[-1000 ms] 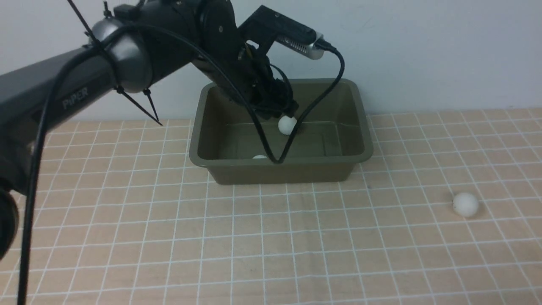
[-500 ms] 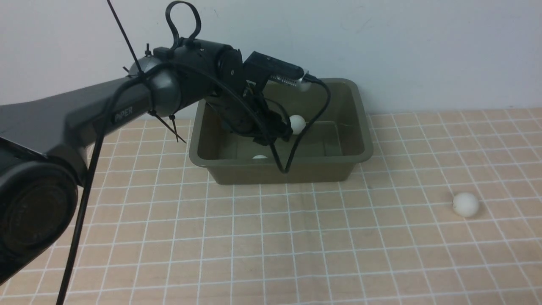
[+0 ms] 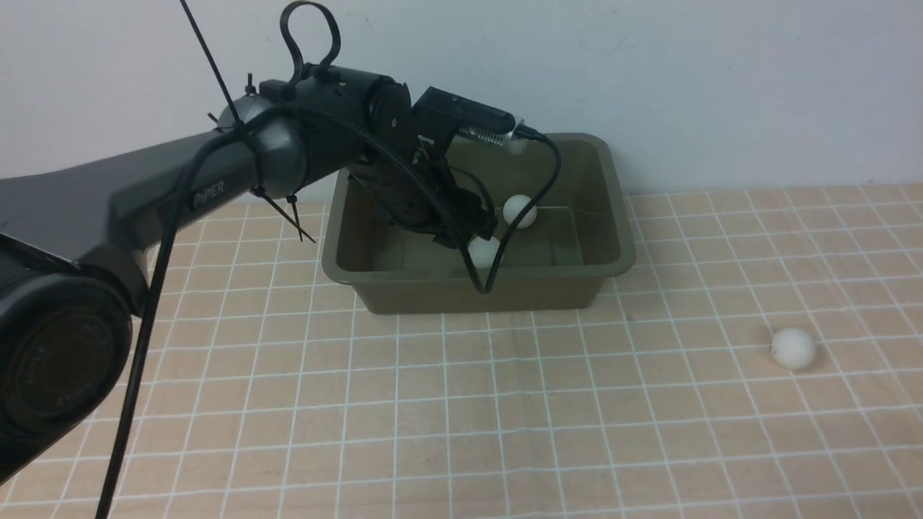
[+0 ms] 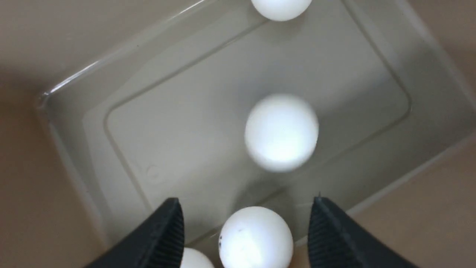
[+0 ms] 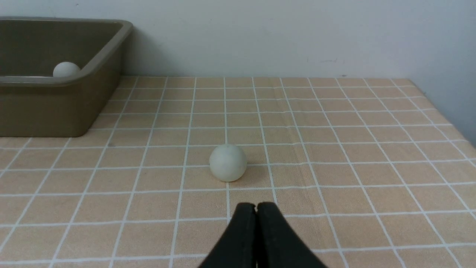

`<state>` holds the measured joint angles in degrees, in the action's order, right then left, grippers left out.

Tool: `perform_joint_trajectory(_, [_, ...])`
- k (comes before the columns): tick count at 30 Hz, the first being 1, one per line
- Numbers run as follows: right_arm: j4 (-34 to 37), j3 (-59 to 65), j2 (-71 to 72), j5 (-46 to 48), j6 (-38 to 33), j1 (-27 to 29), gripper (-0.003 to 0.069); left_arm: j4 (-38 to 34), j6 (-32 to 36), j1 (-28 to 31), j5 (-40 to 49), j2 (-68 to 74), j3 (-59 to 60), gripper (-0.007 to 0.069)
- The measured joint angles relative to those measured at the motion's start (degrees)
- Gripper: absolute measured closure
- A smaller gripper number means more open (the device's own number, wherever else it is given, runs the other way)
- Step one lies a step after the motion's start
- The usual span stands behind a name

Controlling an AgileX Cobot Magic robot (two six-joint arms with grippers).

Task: Put the table tennis balls into the box on the light coffee tablecloth.
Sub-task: 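Drop the ball into the bin, then reach for and grasp a ping pong ball on the table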

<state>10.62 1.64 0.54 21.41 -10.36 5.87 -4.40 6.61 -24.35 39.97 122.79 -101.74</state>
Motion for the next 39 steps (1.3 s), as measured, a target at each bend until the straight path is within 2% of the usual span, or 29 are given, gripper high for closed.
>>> perform_joint_trajectory(5, [0.0,0.0,0.0,0.0,0.0,0.0,0.0678,2.95,0.0,0.0,3.31,-1.92,-0.02,0.0254])
perform_joint_trajectory(8, [0.0,0.0,0.0,0.0,0.0,0.0,0.0678,6.01,-0.23,0.0,5.81,-4.98,-0.07,0.0288])
perform_joint_trajectory(11, [0.0,0.0,0.0,0.0,0.0,0.0,0.0678,9.04,-1.47,0.0,7.7,-8.79,-0.07,0.0363])
perform_joint_trajectory(14, [0.0,0.0,0.0,0.0,0.0,0.0,0.0678,11.95,-3.85,0.0,9.22,-14.91,-0.18,0.0496])
perform_joint_trajectory(19, [0.0,0.0,0.0,0.0,0.0,0.0,0.0678,12.36,-6.61,0.0,10.3,-23.58,-0.21,0.0662])
perform_joint_trajectory(20, [0.0,0.0,0.0,0.0,0.0,0.0,0.0678,12.36,-6.61,0.0,10.63,-24.45,-0.21,0.0675])
perform_joint_trajectory(29, [0.46,0.0,0.0,-0.06,0.0,0.0,0.0678,12.48,-6.61,0.0,16.37,-31.81,-0.25,0.0693])
perform_joint_trajectory(33, [9.23,0.19,0.0,-3.84,0.83,0.0,0.0678,12.43,-6.61,0.0,14.68,-37.42,3.58,0.0693])
perform_joint_trajectory(39, [21.86,0.19,0.0,-9.99,1.53,0.0,0.0678,12.29,-6.93,0.0,8.29,-49.71,17.75,0.0693])
